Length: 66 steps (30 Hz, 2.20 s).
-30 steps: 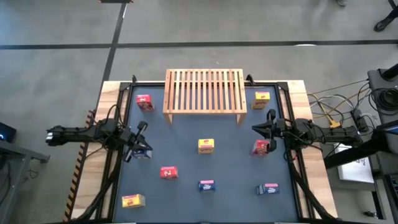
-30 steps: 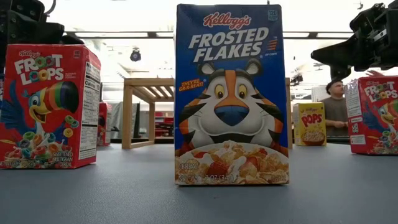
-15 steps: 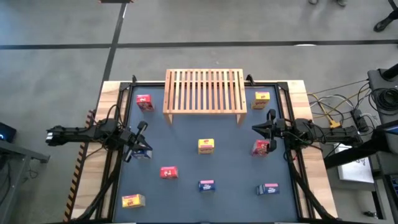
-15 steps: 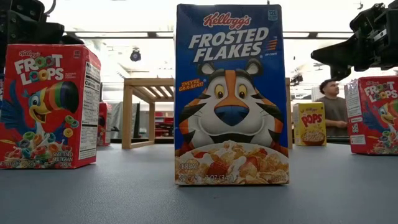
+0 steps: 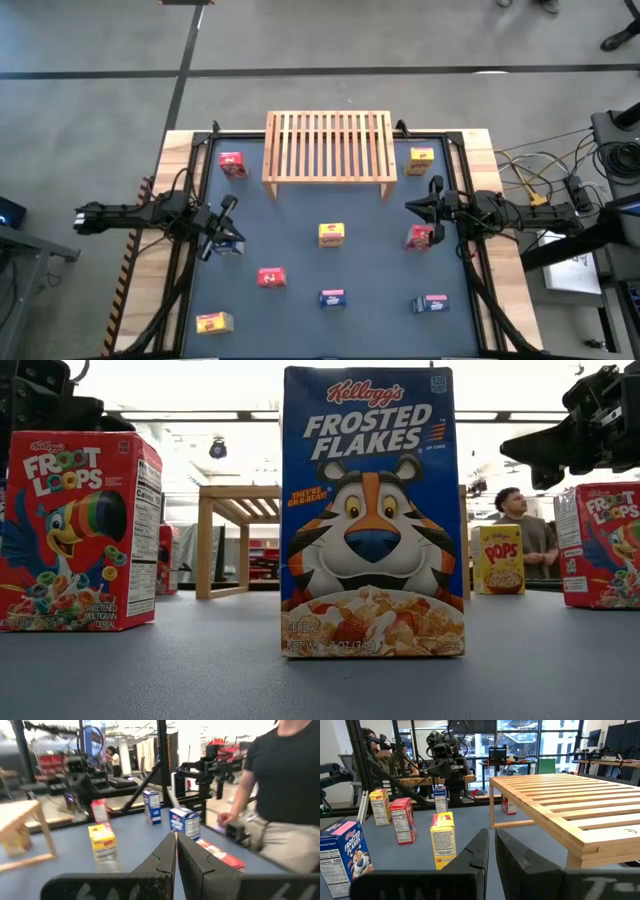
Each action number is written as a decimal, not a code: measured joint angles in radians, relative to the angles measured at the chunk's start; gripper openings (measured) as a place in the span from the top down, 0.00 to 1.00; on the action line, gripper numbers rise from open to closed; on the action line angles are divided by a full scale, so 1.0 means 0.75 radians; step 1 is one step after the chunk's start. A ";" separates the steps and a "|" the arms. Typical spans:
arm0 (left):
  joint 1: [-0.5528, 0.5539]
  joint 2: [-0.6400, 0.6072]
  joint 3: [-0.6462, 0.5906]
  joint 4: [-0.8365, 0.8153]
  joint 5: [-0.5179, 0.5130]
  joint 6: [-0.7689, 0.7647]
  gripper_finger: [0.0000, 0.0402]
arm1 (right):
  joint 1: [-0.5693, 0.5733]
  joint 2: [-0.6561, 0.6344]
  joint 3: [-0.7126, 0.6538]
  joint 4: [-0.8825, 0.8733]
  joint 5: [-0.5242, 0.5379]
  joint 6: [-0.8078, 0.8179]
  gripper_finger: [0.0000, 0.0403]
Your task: Stack cereal on shelf
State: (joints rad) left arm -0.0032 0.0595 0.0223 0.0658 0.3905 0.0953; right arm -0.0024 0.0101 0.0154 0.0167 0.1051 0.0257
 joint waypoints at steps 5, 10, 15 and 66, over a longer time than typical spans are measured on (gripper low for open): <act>0.001 0.000 0.000 0.001 -0.055 0.151 1.00 | 0.000 0.000 0.000 0.000 0.000 0.000 0.94; 0.001 0.000 -0.001 0.014 -0.089 0.182 1.00 | 0.000 -0.001 -0.001 0.000 0.000 0.000 0.94; 0.001 0.000 -0.001 0.013 -0.090 0.167 1.00 | 0.000 0.000 0.000 0.000 0.000 0.000 0.94; 0.000 0.406 0.849 -0.275 -0.509 -0.420 1.00 | 0.000 0.000 -0.001 0.014 0.001 0.000 0.94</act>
State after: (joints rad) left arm -0.0032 0.3644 0.6594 -0.1407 0.0090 -0.2196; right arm -0.0024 0.0101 0.0147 0.0273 0.1055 0.0257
